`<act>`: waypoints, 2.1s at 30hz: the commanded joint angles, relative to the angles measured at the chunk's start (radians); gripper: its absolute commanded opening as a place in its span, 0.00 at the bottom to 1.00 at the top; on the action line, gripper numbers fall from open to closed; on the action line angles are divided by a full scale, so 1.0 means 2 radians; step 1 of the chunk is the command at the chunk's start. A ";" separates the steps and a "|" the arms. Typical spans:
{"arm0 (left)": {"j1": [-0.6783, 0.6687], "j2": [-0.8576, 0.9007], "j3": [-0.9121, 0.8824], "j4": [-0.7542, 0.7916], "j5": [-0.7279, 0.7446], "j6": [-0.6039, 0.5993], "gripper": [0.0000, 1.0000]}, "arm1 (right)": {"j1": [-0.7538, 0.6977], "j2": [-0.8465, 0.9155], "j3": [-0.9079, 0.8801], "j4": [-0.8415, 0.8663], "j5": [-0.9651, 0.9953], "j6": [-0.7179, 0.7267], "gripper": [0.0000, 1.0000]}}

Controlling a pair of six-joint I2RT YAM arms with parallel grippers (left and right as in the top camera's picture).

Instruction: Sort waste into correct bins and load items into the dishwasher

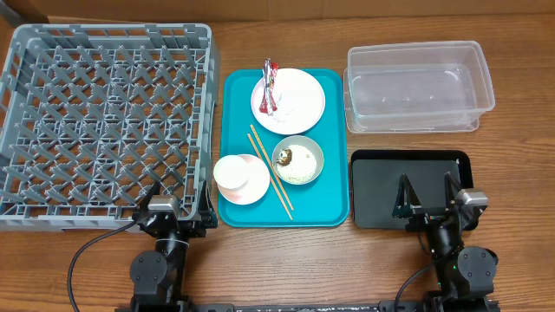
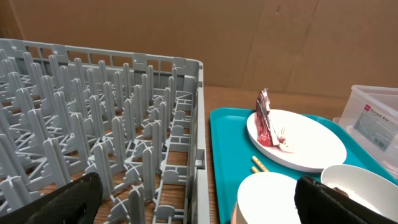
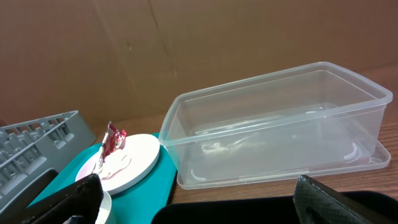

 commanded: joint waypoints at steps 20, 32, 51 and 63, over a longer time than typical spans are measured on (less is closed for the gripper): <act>-0.003 0.001 -0.002 0.000 -0.003 0.007 1.00 | -0.002 -0.004 -0.005 0.004 -0.002 -0.002 1.00; -0.003 0.001 -0.002 0.001 -0.001 -0.009 1.00 | -0.002 -0.004 -0.005 0.004 -0.001 -0.001 1.00; -0.003 0.078 0.120 -0.100 0.021 -0.053 1.00 | -0.002 0.025 0.061 -0.069 -0.014 0.006 1.00; -0.003 0.328 0.348 -0.260 0.020 -0.013 1.00 | -0.002 0.205 0.230 -0.158 -0.027 0.005 1.00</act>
